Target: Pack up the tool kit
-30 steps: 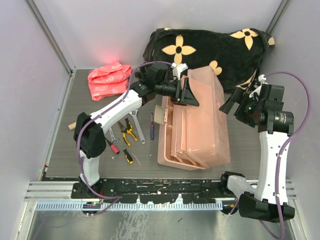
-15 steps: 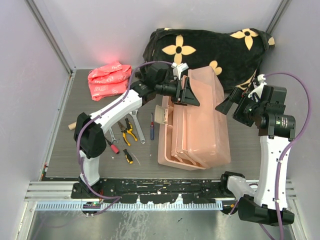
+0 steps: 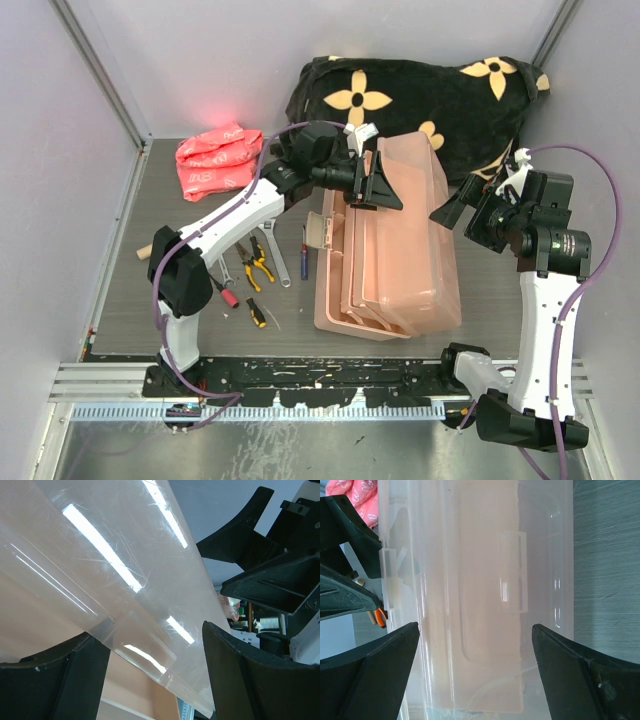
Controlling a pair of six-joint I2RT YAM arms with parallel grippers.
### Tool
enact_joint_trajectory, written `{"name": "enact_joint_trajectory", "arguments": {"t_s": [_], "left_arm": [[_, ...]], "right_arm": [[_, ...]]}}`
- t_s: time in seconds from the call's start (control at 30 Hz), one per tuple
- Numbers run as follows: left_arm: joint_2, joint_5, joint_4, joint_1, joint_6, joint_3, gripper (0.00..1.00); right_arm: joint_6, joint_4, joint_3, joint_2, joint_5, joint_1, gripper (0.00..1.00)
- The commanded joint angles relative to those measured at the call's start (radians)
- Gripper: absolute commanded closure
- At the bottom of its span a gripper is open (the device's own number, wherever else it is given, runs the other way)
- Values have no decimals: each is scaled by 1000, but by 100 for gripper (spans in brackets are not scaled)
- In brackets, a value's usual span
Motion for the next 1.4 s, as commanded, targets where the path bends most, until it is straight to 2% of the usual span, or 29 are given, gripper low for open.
{"name": "enact_joint_trajectory", "arguments": {"t_s": [0.0, 0.6, 1.07, 1.37], "left_arm": [[-82, 49, 109, -14, -22, 67, 27], [-106, 70, 151, -17, -61, 78, 26], [-85, 70, 132, -41, -42, 100, 24], [-51, 62, 97, -62, -7, 118, 19]], "right_arm": [[-1, 50, 13, -10, -18, 4, 0], [44, 122, 89, -42, 127, 4, 0], [51, 99, 114, -38, 112, 5, 0], [32, 68, 106, -46, 112, 4, 0]]}}
